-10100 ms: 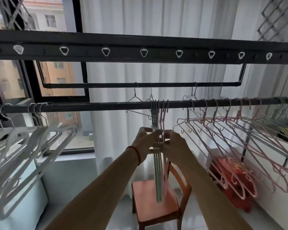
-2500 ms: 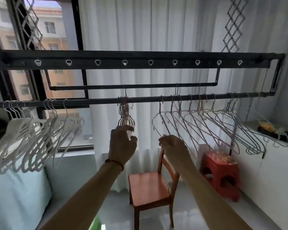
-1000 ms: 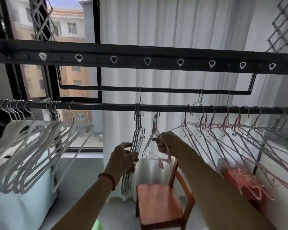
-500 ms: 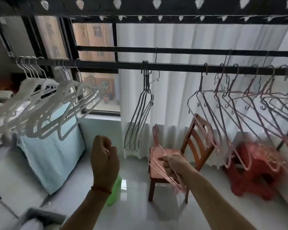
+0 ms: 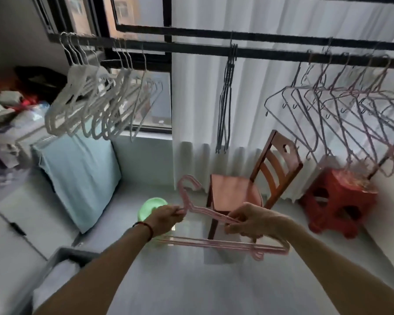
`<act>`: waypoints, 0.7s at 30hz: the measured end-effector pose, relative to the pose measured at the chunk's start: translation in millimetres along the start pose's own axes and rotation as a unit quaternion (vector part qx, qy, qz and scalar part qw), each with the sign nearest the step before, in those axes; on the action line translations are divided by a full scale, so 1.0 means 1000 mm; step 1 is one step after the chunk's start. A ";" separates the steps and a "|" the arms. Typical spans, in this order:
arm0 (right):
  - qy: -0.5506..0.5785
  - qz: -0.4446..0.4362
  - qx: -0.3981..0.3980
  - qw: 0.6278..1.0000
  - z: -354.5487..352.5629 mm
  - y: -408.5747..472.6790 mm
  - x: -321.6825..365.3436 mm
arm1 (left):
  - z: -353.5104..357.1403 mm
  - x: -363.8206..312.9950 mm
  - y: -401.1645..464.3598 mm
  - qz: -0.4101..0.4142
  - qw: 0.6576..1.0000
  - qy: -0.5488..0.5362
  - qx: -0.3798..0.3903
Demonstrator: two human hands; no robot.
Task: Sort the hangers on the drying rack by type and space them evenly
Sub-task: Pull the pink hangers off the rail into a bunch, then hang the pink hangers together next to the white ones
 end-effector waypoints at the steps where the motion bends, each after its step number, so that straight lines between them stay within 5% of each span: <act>1: -0.097 -0.006 -0.031 0.995 -0.006 0.004 0.008 | -0.007 0.002 -0.009 0.003 1.000 -0.001 0.020; 4: -0.307 -0.030 -0.118 0.944 -0.022 0.024 0.033 | -0.040 0.003 -0.037 0.005 0.998 -0.046 0.044; 8: -0.296 -0.047 -0.208 0.931 -0.043 0.051 0.049 | -0.086 -0.019 -0.062 -0.040 0.978 -0.192 0.075; 12: -0.198 -0.026 -0.284 0.938 -0.073 0.062 0.045 | -0.116 -0.052 -0.073 -0.124 0.927 -0.347 0.071; 17: -0.101 -0.032 -0.299 0.948 -0.093 0.067 0.042 | -0.163 -0.130 -0.058 -0.068 0.906 -0.418 0.011; 21: 0.046 -0.031 -0.481 0.875 -0.145 0.034 0.055 | -0.216 -0.184 -0.027 -0.027 0.888 -0.456 -0.045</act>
Point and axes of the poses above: each hand's wrist, its own y-axis towards the middle knuckle, its own z-axis out of the palm, x = y × z, the point moved 8 cm from there along y, towards the middle knuckle, and after that the axes turned 3 degrees about -z, right-handed, at the moved point
